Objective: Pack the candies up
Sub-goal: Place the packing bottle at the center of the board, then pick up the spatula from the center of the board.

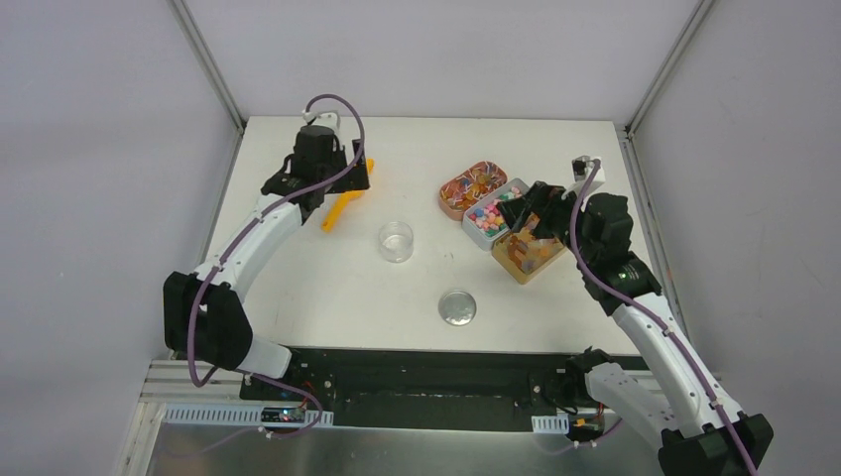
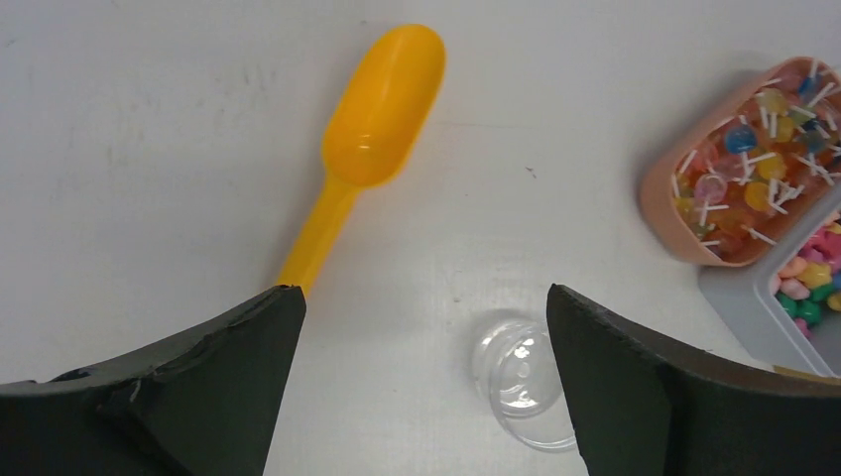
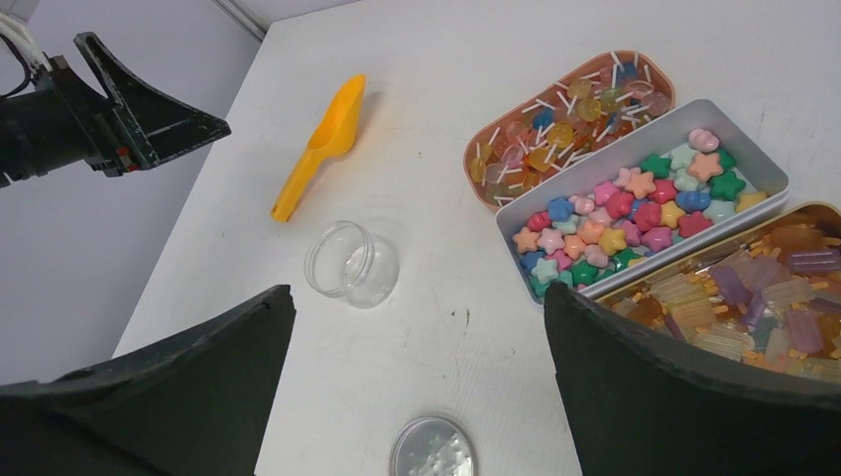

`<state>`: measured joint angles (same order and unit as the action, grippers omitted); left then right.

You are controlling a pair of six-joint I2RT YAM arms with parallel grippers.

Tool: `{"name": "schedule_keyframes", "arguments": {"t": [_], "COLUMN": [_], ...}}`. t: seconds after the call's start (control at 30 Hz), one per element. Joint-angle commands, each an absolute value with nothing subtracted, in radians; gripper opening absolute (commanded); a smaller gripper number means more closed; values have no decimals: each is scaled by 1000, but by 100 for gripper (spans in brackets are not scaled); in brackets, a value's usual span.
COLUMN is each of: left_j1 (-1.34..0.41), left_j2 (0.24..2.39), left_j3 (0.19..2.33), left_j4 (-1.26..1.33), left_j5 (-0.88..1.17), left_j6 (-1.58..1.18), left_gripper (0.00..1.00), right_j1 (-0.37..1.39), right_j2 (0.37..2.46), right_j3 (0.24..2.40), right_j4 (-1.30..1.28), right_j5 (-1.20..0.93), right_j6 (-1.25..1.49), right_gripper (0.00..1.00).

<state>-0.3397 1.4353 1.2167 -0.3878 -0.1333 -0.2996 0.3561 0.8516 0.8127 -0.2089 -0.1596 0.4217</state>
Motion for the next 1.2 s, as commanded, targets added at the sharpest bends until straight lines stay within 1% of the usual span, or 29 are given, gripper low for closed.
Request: {"name": "schedule_keyframes", "arguments": {"t": [0.0, 0.13, 0.27, 0.47, 0.6, 0.73, 0.93, 0.97, 1.1, 1.17], "left_j1": [-255, -159, -123, -63, -63, -63, -63, -63, -63, -63], "left_j2": [1429, 1523, 1607, 1773, 1838, 1848, 1851, 1853, 1852, 1849], "left_j3": [1204, 1228, 1226, 1250, 1254, 1242, 1230, 1231, 1229, 1227], "left_j4": [-336, -318, -270, -261, -247, -229, -223, -221, -222, -222], "left_j5": [-73, 70, 100, 163, 243, 247, 236, 237, 226, 226], "left_j6": [-153, -122, -62, -40, -19, -19, -18, -21, -14, -9], "left_gripper": [97, 97, 96, 89, 80, 73, 52, 50, 46, 41], "right_j1": [358, 360, 359, 360, 360, 359, 359, 359, 360, 360], "right_j2": [828, 811, 796, 782, 782, 771, 771, 771, 769, 770], "right_j3": [808, 764, 753, 747, 749, 732, 716, 715, 710, 709], "right_j4": [-128, -53, -40, -41, -35, -32, -29, -28, -22, -20], "right_j5": [-197, -228, -233, -205, -214, -207, -201, -200, -204, -206], "right_j6": [428, 426, 427, 446, 442, 442, 464, 468, 485, 492], "right_gripper": [100, 100, 100, 100, 100, 100, 100, 100, 100, 99]}}
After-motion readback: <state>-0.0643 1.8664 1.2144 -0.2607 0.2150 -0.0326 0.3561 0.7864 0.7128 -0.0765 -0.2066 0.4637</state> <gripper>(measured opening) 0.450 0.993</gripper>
